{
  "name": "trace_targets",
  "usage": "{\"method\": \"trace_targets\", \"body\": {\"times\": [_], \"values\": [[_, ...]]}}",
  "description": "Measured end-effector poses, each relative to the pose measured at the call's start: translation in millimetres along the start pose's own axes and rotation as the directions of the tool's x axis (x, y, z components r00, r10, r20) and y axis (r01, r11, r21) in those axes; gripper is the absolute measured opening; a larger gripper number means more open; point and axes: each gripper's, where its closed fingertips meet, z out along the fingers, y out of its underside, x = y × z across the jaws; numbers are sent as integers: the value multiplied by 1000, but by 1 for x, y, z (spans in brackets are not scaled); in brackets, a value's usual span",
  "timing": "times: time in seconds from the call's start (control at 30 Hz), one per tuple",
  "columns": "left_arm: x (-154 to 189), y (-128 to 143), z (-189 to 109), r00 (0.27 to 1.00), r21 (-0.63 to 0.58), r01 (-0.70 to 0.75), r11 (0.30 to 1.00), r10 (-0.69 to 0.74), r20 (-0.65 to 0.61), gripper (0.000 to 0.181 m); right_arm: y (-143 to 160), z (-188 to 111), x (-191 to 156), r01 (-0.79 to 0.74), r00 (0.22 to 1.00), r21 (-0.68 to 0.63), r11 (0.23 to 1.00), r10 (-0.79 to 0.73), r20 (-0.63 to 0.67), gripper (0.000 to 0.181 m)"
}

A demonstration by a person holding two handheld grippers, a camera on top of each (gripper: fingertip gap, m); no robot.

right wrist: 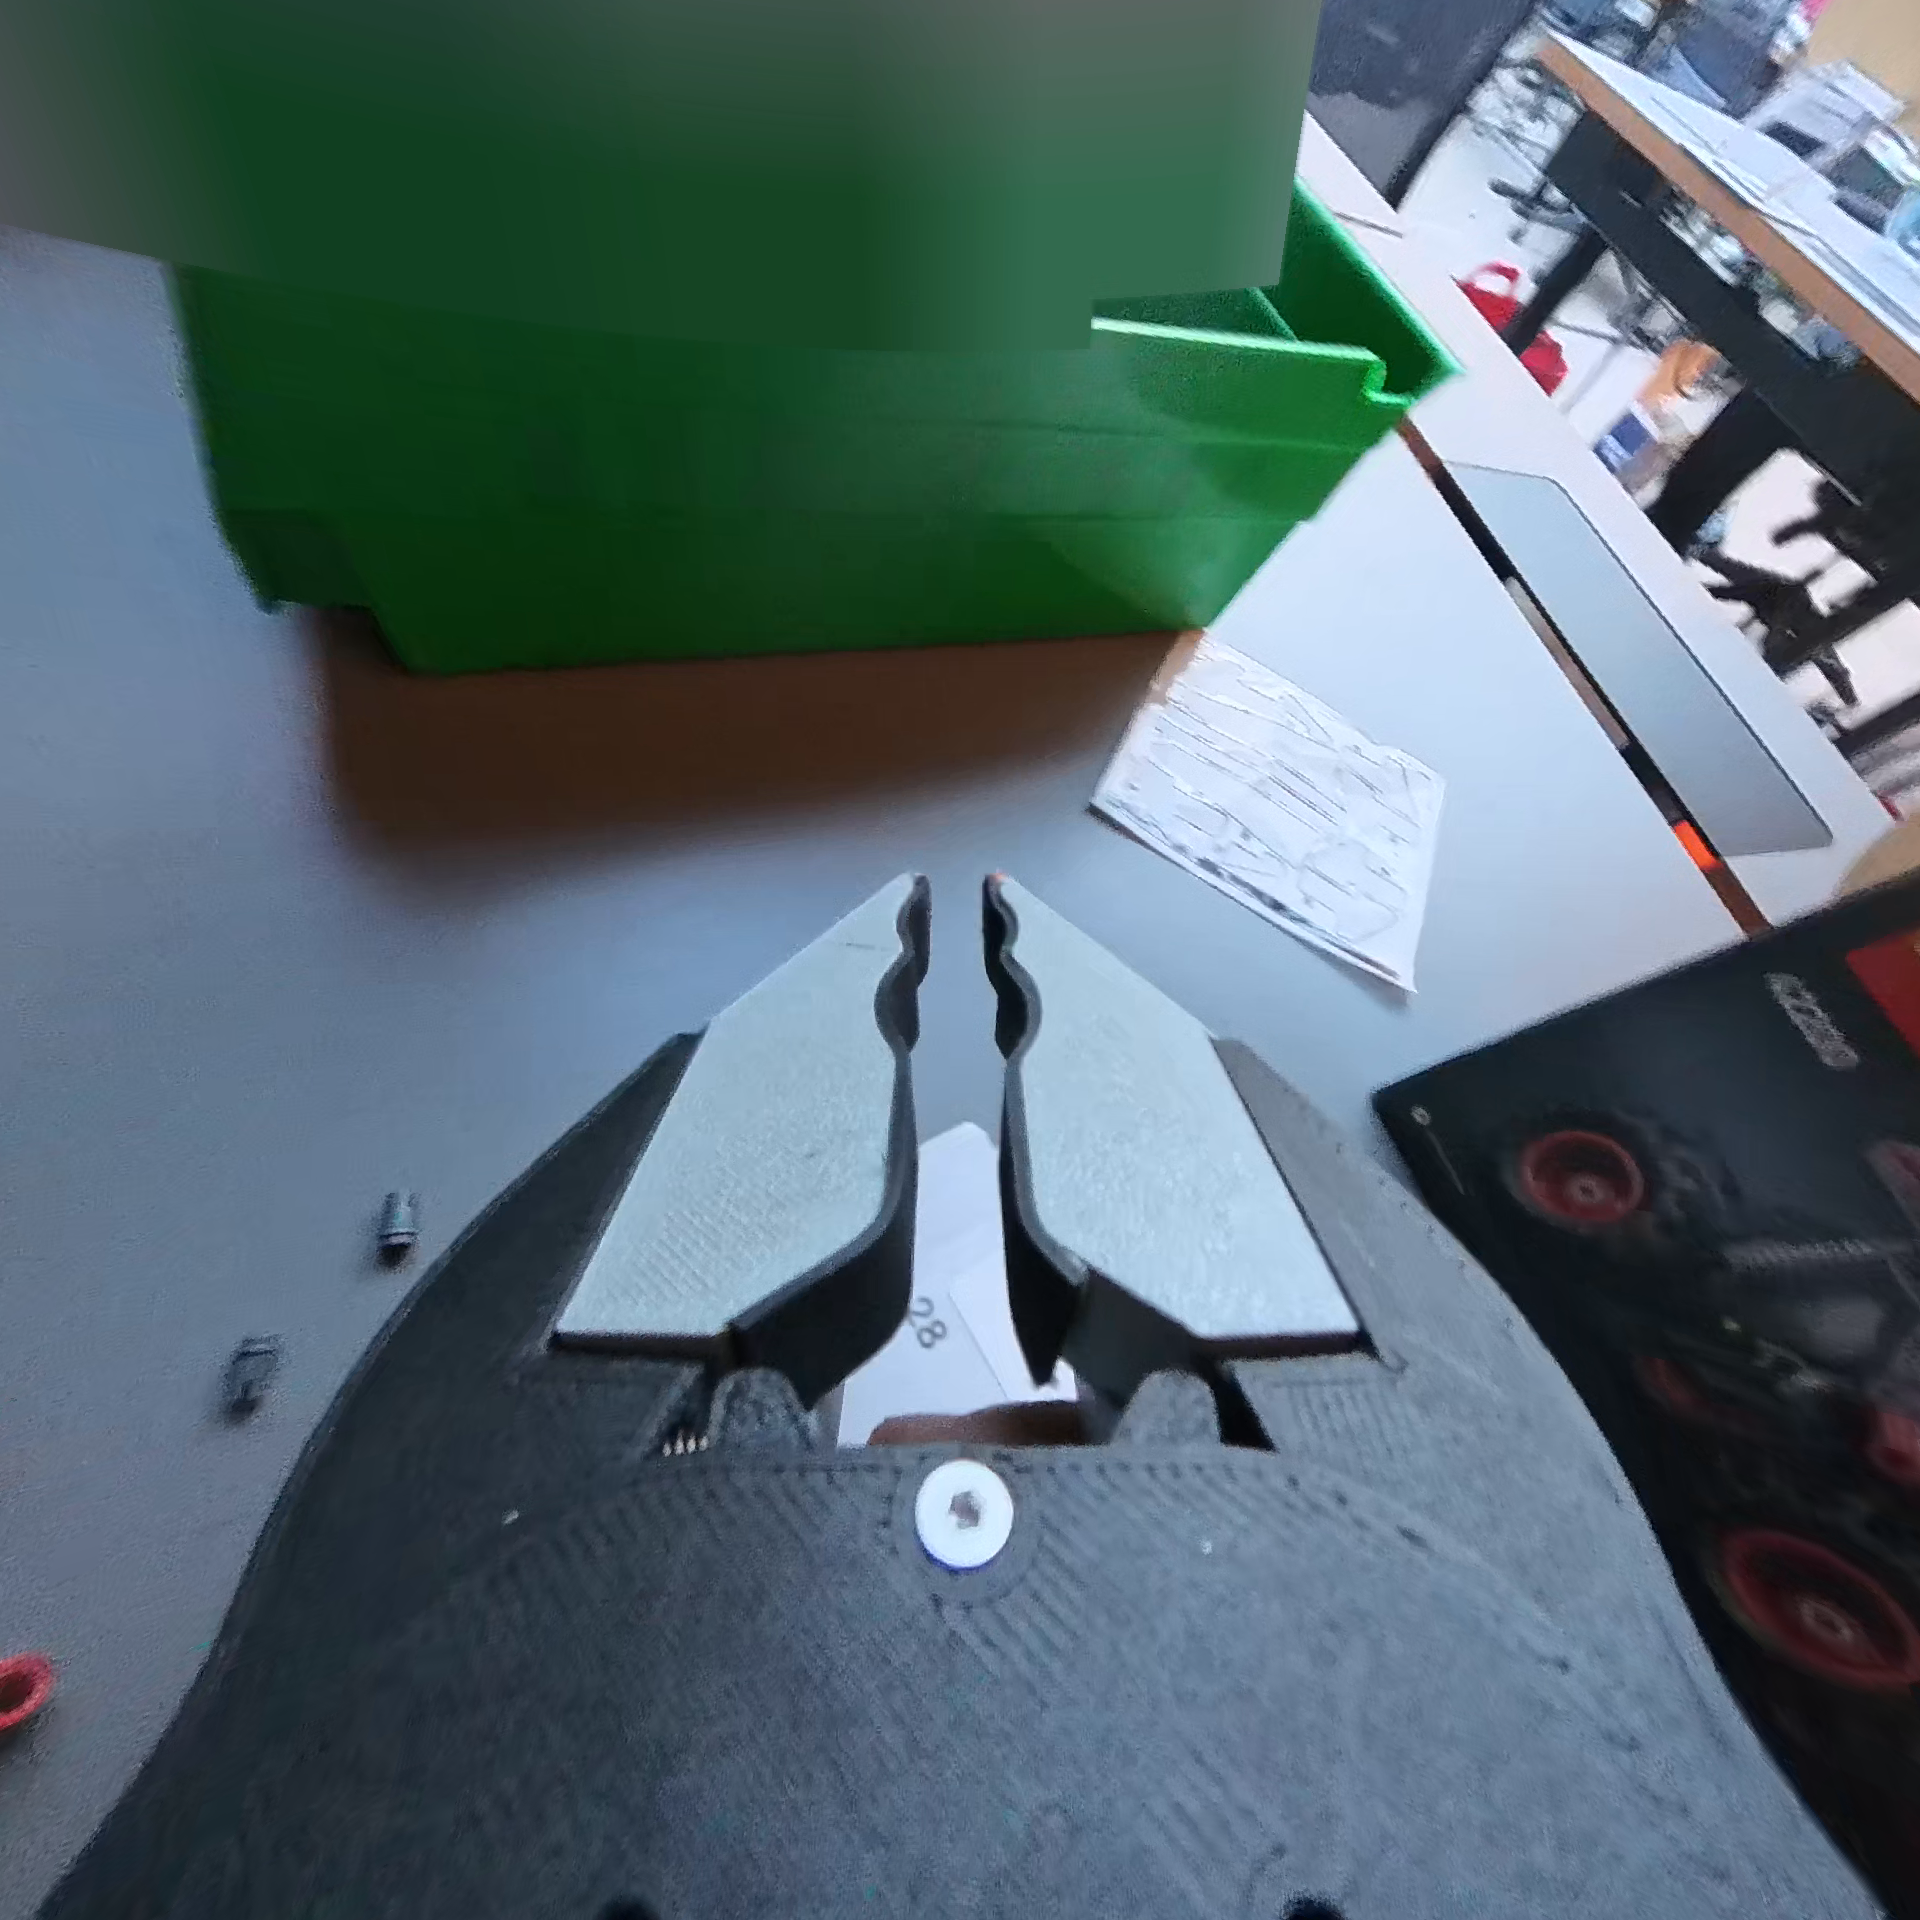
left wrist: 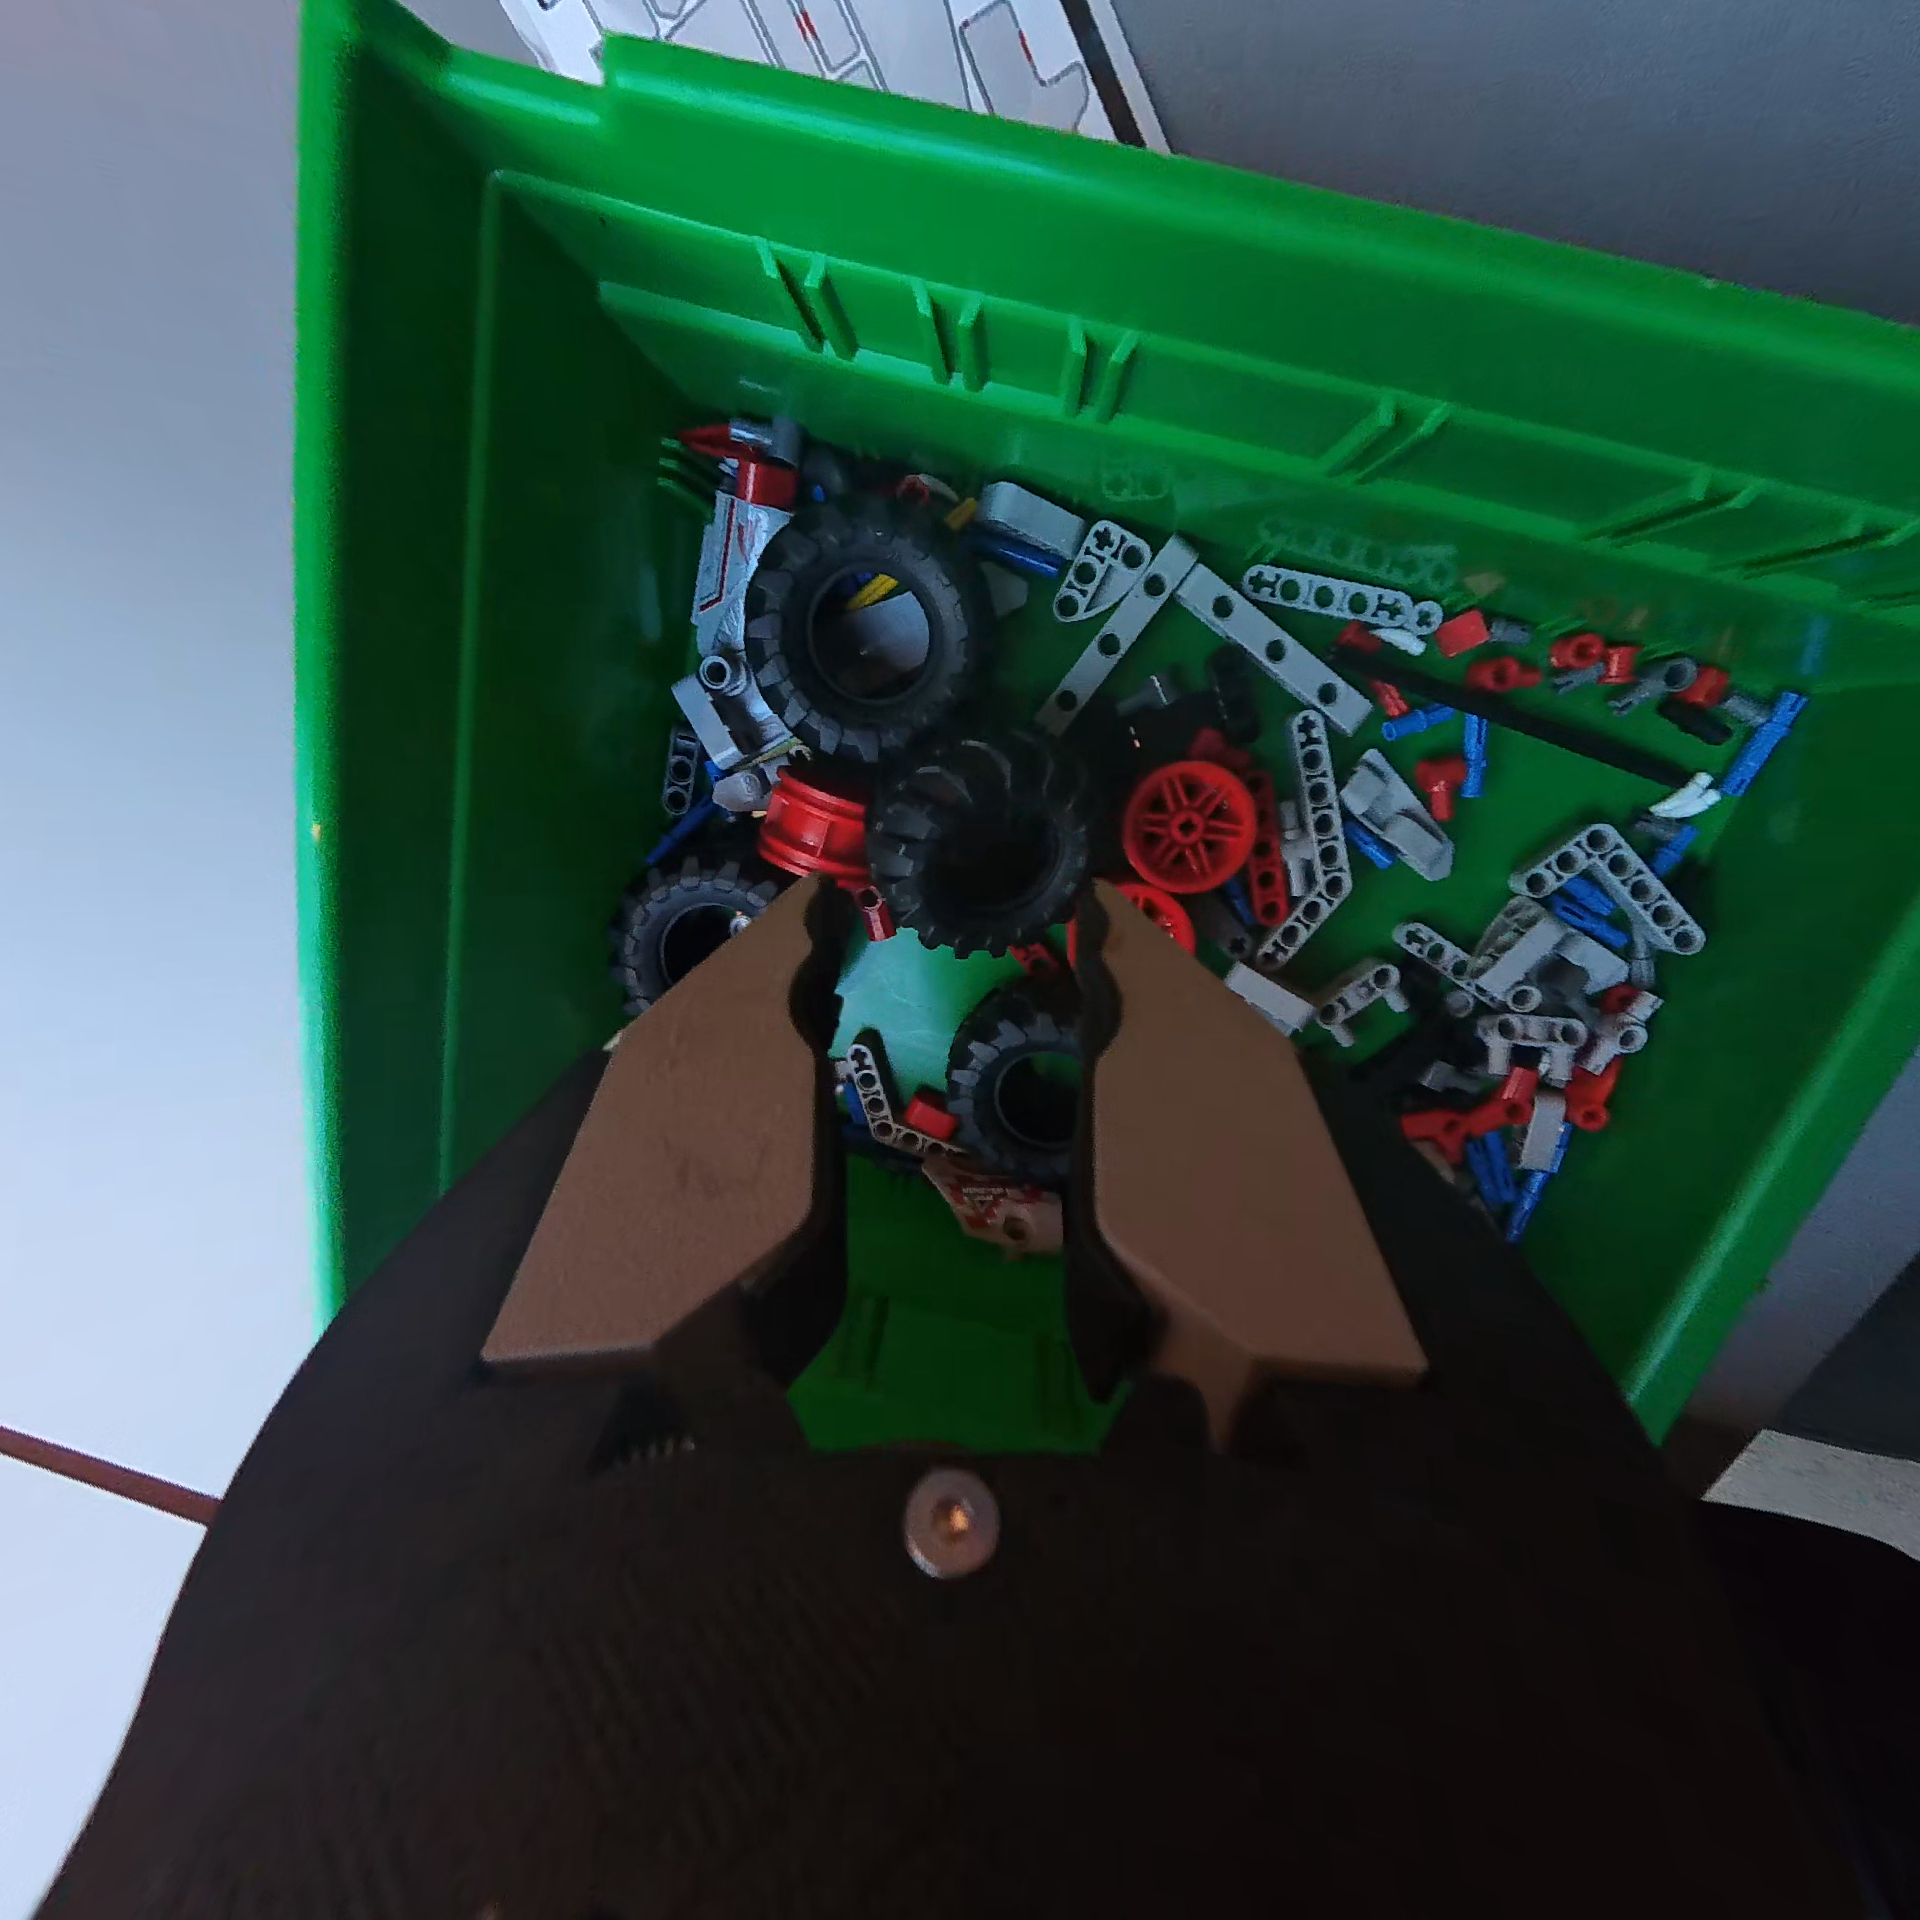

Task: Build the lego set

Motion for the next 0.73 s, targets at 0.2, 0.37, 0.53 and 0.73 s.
{"method": "trace_targets", "body": {"times": [0.2, 0.37, 0.53, 0.73], "values": [[-8, -3, -10, 999, 34, 21, 999, -22, 48, 43, 17, -9, 50, -129, 955, -91, 987, 99, -281, 6], [-10, -3, -17, 995, 41, 30, 999, -33, 89, 43, 28, -20, 69, -165, 912, -148, 975, 94, -400, 5], [-9, -8, -30, 992, 81, 20, 996, -30, 126, 43, 32, -23, 74, -147, 895, -181, 972, 53, -443, 4], [-9, -12, -40, 989, 126, 17, 992, -36, 145, 42, 39, -22, 78, -163, 891, -196, 967, 59, -450, 4]]}}
